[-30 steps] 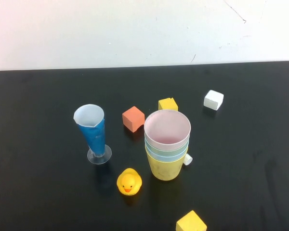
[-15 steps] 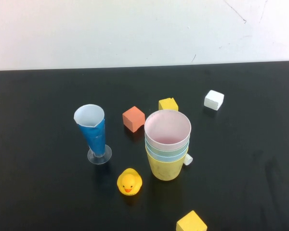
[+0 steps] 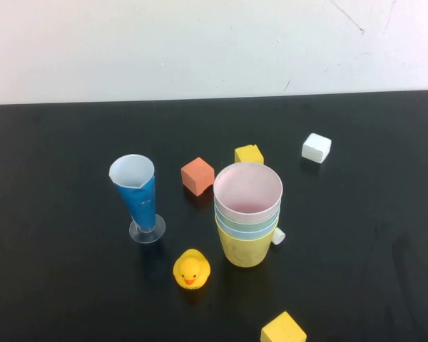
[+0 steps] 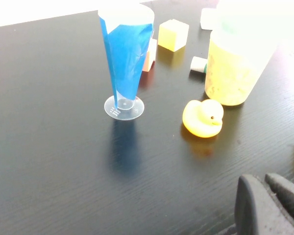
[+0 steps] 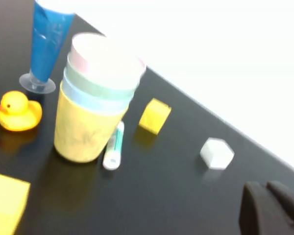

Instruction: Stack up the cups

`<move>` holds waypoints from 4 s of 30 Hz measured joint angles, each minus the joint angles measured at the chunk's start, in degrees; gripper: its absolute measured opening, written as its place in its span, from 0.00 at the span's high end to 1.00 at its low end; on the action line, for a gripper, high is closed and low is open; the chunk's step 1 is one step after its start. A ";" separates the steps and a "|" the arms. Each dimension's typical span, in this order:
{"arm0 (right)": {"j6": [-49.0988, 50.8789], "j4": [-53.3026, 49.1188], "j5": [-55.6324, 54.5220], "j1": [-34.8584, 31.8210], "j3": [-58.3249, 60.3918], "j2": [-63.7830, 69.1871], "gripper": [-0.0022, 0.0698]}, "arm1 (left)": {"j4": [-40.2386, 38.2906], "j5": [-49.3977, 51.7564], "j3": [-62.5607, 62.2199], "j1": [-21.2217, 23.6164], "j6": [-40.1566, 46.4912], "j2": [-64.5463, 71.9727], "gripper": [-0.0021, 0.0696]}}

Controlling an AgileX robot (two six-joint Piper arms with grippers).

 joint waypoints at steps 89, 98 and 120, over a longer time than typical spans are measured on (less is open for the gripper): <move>45.73 -30.62 16.79 -35.01 16.85 -26.28 0.97 | -12.53 -18.72 20.02 40.92 18.02 -3.90 0.97; 45.73 -30.62 16.79 -35.01 16.85 -26.28 0.97 | -16.48 -18.47 20.02 40.92 19.93 -3.90 0.97; 45.73 -30.62 16.79 -35.01 16.85 -26.28 0.97 | -16.84 -18.37 20.02 40.92 19.93 -3.90 0.97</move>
